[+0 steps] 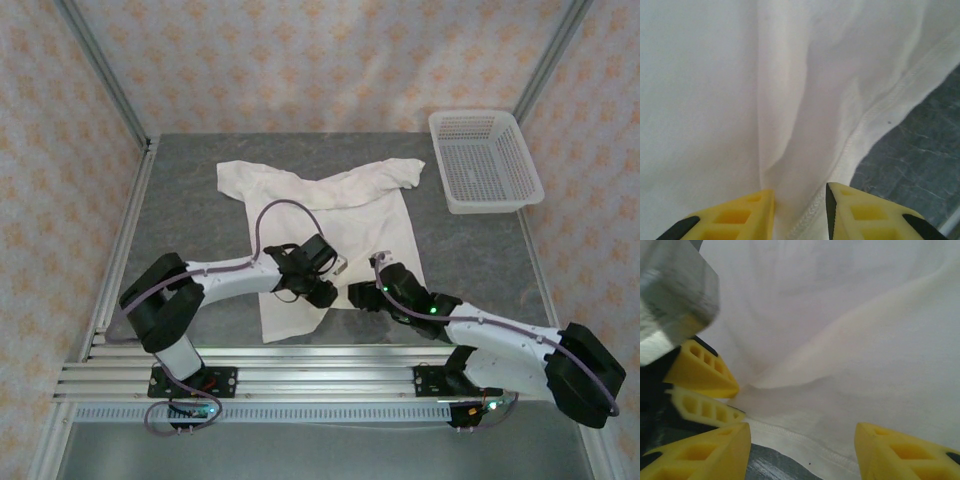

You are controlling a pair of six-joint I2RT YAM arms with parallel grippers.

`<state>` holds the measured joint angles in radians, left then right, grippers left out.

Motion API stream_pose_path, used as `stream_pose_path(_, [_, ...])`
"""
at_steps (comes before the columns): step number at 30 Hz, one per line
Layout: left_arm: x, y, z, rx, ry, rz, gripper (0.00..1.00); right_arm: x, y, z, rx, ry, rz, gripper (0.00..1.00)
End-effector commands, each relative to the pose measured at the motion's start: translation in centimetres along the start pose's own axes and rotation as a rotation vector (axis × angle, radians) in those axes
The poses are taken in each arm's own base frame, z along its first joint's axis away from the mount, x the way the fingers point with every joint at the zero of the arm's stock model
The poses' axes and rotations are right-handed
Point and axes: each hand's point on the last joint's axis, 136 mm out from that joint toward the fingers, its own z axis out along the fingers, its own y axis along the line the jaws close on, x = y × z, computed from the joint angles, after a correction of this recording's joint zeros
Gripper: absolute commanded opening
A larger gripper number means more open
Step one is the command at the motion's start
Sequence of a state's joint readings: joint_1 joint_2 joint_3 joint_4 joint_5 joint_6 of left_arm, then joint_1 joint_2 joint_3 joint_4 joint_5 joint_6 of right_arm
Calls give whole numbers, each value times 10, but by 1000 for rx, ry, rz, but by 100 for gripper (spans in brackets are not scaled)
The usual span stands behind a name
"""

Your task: Fold the inside-out t-shirt

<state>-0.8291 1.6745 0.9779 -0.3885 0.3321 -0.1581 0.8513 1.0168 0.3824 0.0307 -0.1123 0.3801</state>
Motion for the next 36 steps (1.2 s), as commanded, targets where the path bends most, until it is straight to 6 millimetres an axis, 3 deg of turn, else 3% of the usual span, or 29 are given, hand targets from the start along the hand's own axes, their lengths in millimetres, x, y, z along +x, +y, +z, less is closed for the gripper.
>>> stream_pose_path(1, [-1, 7, 5, -30, 1, -20, 20, 5, -13, -2, 60, -3, 6, 57])
stream_pose_path(3, [-2, 5, 6, -21, -4, -25, 10, 6, -14, -2, 66, 3, 16, 57])
stream_pose_path(9, [-3, 3, 0, -14, -17, -25, 0, 10, -13, -2, 50, 12, 13, 57])
stream_pose_path(14, [-11, -4, -16, 12, -38, -25, 0, 8, 11, -4, -93, -9, -110, 58])
stream_pose_path(18, [-26, -15, -34, 87, -73, -45, 0, 6, 30, -8, -175, -101, -344, 59])
stream_pose_path(24, [-33, -15, -45, 154, -71, -87, 0, 6, 30, 5, -126, -168, -620, 61])
stream_pose_path(28, [-33, -14, -48, 162, -70, -91, 0, 4, 32, 17, -106, -193, -688, 62])
stream_pose_path(31, [-30, -11, -49, 156, -68, -95, 0, 4, 19, 27, -19, -174, -710, 57])
stream_pose_path(36, [-25, -8, -48, 144, -63, -97, 0, 2, 10, 25, 24, -183, -699, 41])
